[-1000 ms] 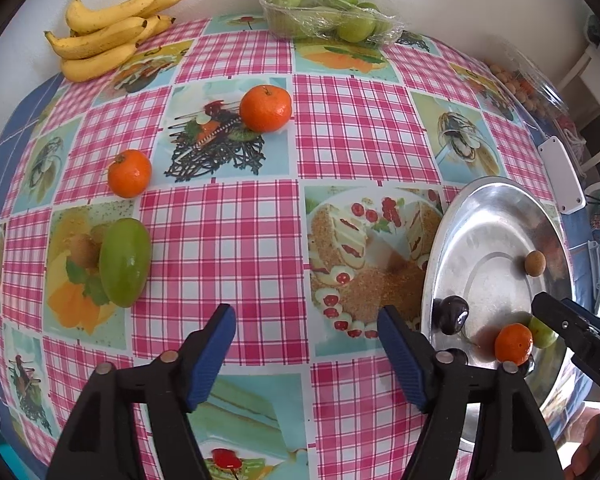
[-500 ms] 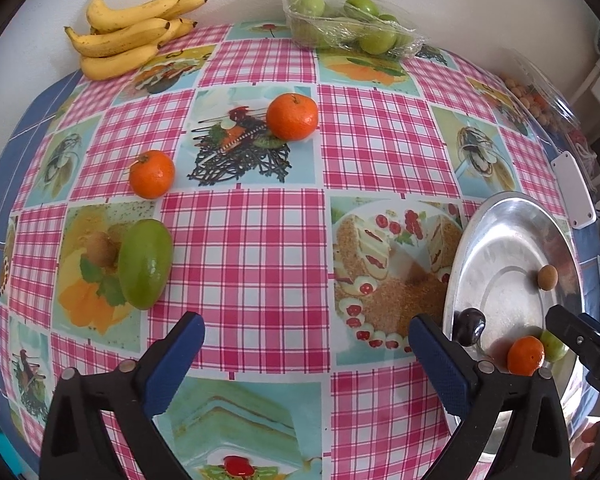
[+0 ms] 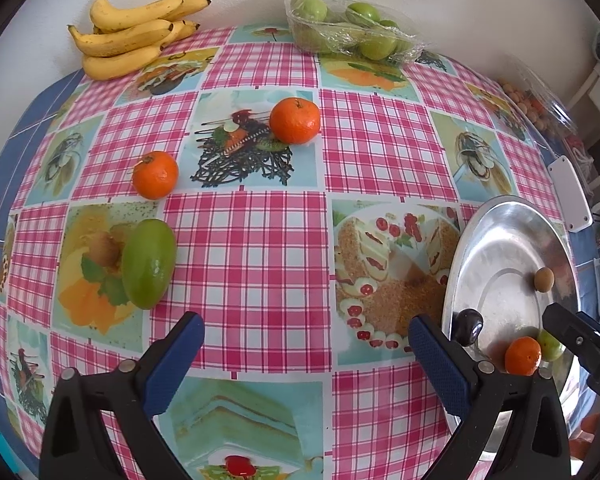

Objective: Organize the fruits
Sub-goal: 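Move both open grippers toward another brown kiwi and a green mango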

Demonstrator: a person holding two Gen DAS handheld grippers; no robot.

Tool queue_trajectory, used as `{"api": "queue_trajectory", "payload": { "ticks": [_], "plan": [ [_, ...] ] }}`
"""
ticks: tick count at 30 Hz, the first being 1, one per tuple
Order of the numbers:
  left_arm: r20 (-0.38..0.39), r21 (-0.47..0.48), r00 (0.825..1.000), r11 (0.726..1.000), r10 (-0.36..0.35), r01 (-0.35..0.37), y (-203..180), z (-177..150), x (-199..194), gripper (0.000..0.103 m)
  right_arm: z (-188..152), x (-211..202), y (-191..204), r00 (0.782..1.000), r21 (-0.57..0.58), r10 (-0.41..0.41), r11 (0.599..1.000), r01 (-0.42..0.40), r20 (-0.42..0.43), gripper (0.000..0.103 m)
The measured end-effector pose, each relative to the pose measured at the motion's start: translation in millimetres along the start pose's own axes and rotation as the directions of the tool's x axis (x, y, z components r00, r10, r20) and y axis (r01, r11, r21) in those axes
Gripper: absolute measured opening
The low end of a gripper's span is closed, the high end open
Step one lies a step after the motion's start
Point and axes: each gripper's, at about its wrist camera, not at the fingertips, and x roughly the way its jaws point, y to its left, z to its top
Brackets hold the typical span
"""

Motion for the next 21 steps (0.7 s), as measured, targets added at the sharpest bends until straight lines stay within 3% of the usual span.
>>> {"api": "queue_trajectory", "payload": {
  "ticks": [9,21],
  "plan": [
    [0.019,-0.013,1.0,1.0,-0.02,0.02,21,4,-12,0.103,-2,5,22,1.0,-0.047,-0.007,0.999,0.006,-0.028,0.096],
    [0.082,-0.037,0.992,0.994,0.101,-0.098,81,19,-29,0.103,-3,2,71,1.0,-0.151,0.005,0.989,-0.008,-0.022,0.096]
  ]
}}
